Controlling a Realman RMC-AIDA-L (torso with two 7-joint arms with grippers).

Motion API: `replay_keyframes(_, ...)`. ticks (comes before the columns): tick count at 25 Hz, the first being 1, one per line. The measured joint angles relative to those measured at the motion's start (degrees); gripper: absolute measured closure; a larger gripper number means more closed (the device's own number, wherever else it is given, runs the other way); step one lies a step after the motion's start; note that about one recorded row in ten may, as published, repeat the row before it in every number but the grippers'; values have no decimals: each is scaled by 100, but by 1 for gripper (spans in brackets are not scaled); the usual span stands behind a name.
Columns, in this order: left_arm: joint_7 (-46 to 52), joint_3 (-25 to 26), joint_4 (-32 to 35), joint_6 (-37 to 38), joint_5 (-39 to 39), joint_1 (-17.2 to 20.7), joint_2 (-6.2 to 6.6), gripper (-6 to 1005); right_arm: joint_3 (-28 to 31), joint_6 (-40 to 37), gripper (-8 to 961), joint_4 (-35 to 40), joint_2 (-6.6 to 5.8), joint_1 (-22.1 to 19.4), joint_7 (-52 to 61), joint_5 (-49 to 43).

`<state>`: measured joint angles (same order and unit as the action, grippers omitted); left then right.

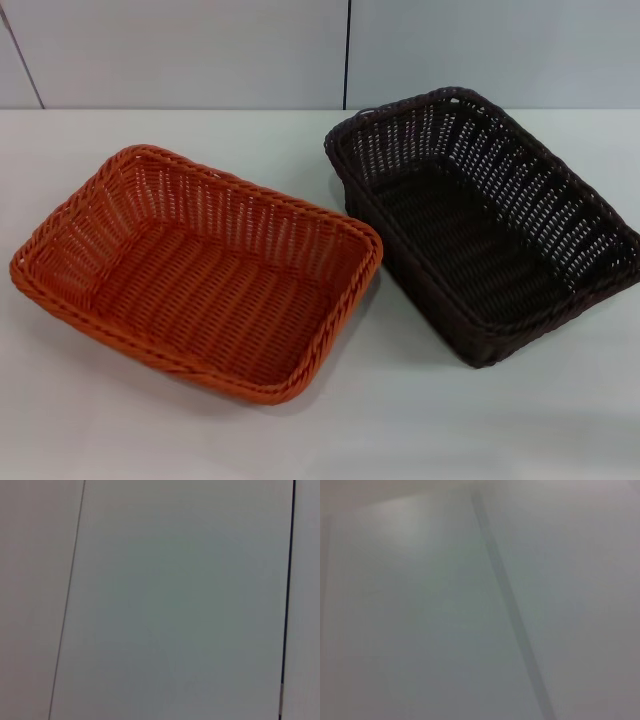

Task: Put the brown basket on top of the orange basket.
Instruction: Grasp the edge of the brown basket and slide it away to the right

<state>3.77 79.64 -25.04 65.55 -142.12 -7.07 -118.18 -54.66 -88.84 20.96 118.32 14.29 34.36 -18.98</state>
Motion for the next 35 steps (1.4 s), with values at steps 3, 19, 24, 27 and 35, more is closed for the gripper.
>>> replay_keyframes(3,2,-73,112,89,-7,-43,-18,198,-9,977,133,1203,41,-131,599,-895)
replay_keyframes(19,173,-121,235,50,26,-22,-21,198,398,2102,133,5625,-203,352,8794,-8282)
replay_keyframes(24,213,-89,294,3,38,-82,-21,198,966,563,133,6249,-453,1090,10216,-9964)
replay_keyframes(27,213,-71,304,-24,44,-101,-21,198,1360,-313,133,6514,-634,1428,10281,-10170)
replay_keyframes(35,213,-63,505,-220,102,-291,-29,198,1747,-2956,132,6301,-1222,2486,9257,-10781)
